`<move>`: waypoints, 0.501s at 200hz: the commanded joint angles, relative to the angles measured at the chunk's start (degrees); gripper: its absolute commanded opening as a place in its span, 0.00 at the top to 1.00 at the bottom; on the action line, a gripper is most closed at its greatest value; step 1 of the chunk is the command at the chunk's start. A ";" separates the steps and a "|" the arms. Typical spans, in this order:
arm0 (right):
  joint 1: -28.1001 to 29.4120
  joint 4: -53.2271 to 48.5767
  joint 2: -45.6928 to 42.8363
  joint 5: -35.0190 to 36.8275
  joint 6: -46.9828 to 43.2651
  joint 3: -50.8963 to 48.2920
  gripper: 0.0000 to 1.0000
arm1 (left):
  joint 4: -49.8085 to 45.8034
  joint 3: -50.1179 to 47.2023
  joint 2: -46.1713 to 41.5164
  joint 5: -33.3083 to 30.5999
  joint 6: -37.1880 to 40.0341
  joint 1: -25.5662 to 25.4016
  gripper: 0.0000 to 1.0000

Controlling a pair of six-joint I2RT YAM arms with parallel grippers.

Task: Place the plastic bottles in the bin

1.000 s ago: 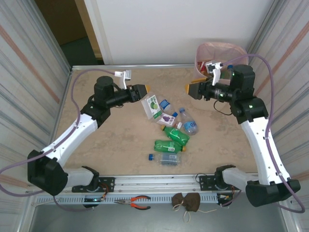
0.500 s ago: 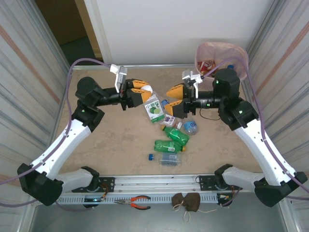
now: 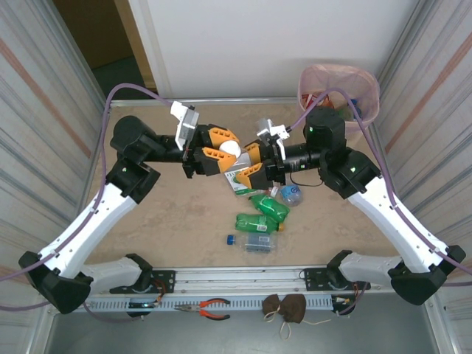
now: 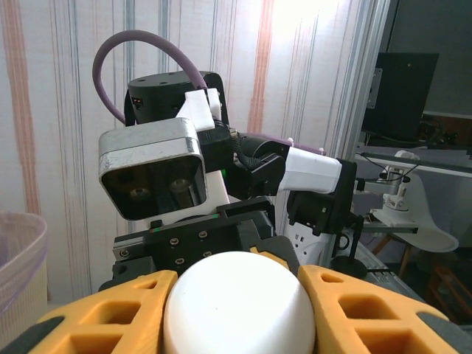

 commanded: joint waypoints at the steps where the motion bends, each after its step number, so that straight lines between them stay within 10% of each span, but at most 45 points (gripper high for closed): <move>1: 0.94 1.00 -0.02 -0.89 -0.33 2.13 0.57 | -0.26 1.45 -1.41 0.50 2.16 -0.16 0.70; 100: -2.39 -2.95 -1.50 5.42 -1.45 4.92 0.65 | -12.22 -2.17 -9.41 -14.44 10.70 0.27 0.28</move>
